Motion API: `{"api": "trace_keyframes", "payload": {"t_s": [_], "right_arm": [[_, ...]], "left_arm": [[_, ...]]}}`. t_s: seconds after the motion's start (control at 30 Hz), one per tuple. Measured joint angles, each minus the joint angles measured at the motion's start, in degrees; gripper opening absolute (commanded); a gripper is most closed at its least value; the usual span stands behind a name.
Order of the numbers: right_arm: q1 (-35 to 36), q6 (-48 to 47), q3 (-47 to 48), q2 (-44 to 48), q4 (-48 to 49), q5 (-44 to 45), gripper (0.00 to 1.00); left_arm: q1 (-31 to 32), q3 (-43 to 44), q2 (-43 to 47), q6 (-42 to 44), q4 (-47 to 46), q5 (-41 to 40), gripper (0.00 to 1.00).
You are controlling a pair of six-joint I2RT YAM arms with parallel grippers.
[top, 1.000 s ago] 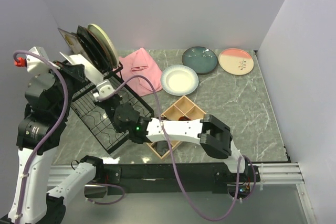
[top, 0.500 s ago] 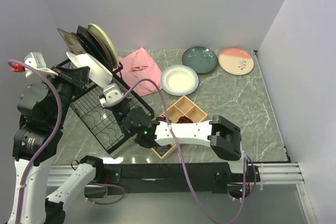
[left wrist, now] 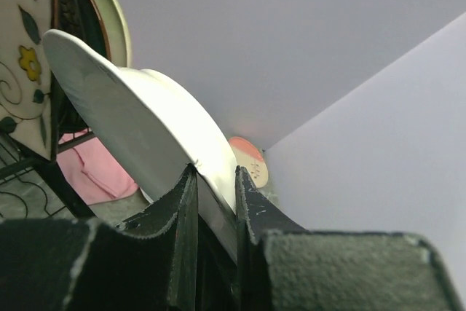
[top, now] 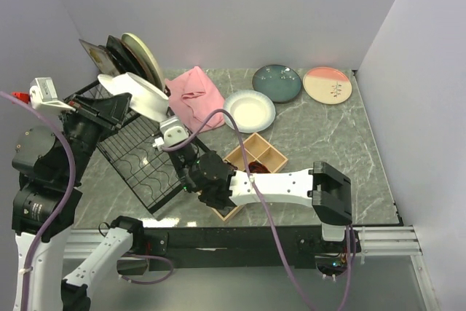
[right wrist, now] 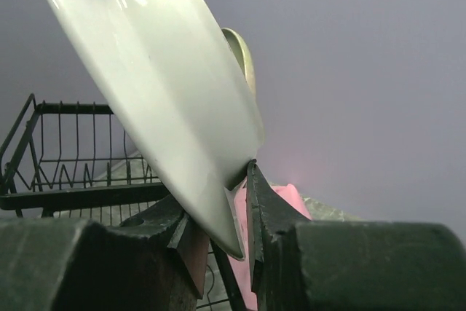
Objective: Unload the plates from the dish rack
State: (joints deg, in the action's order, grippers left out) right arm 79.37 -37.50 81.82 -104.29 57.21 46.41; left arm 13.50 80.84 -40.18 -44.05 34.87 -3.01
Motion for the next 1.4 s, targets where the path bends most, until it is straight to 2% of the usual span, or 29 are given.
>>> {"api": "trace_keyframes", "payload": {"t_s": [0.27, 0.47, 0.6, 0.93, 1.1, 1.4], "right_arm": [[0.52, -2.73, -2.75, 1.31, 3.65, 1.22, 0.00], [0.61, -6.75, -8.52, 5.97, 4.96, 2.47, 0.00], [0.55, -9.57, -12.59, 9.57, 5.62, 3.52, 0.00], [-4.02, -10.88, -21.92, 14.51, 5.66, 4.04, 0.00], [-6.60, -8.59, -23.91, 15.52, 4.55, 3.04, 0.00], [-11.80, 1.86, -24.17, 17.20, 5.11, 3.43, 0.00]], "left_arm": [[0.02, -0.52, -0.02, -0.52, -1.42, 3.98, 0.21], [0.15, -2.89, -0.22, -2.82, -3.82, 8.37, 0.21], [0.26, -6.23, -0.46, -5.33, -8.04, 11.63, 0.26], [0.50, -17.70, -3.69, -10.32, -22.03, 17.09, 0.29], [0.63, -20.28, -6.43, -10.93, -26.45, 17.46, 0.38], [-0.52, -21.86, -9.01, -8.87, -35.32, 15.06, 0.47]]}}
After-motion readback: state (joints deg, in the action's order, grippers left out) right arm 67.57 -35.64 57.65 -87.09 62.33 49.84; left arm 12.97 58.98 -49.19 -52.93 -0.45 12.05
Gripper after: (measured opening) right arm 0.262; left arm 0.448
